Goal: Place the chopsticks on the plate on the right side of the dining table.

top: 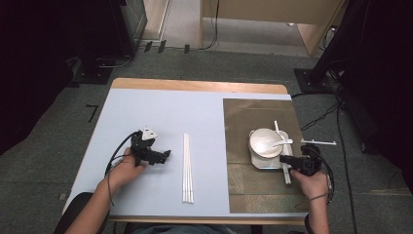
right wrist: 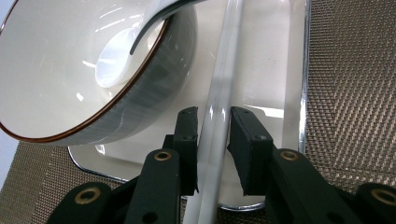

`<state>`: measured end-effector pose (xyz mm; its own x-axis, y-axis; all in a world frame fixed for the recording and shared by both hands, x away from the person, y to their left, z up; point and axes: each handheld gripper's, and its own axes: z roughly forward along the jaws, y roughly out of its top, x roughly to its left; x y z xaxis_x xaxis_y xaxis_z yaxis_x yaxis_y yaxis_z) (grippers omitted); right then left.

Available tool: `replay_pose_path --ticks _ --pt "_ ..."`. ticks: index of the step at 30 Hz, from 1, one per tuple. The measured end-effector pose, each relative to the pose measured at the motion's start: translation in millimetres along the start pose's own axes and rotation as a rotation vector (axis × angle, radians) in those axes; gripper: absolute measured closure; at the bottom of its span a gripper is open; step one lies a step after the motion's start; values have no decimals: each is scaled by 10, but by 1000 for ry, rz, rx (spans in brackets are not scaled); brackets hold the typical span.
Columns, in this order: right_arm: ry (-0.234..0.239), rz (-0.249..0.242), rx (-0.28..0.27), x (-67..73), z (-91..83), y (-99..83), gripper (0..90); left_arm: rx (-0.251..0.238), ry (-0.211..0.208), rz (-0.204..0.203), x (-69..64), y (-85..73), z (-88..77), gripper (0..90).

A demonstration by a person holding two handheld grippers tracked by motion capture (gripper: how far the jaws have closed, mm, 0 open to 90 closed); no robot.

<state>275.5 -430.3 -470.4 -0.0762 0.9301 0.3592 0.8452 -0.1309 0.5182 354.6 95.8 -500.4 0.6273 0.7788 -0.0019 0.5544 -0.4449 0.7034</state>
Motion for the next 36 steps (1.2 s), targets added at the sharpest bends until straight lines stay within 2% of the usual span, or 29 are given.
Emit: replay_pose_path --ticks 14,20,28,33,36 --pt "29 64 1 -45 -9 0 672 -1 -1 0 0 0 1 0" --pt "37 74 -22 -60 -62 11 651 0 0 -1 0 0 0 0" --pt "46 115 -60 -121 -169 20 621 0 0 0 0 0 0 0" --pt "76 135 -99 -120 -269 42 549 1 0 0 0 1 0 0" --pt "82 117 -123 -74 -304 57 498 1 0 1 1 1 0 0"
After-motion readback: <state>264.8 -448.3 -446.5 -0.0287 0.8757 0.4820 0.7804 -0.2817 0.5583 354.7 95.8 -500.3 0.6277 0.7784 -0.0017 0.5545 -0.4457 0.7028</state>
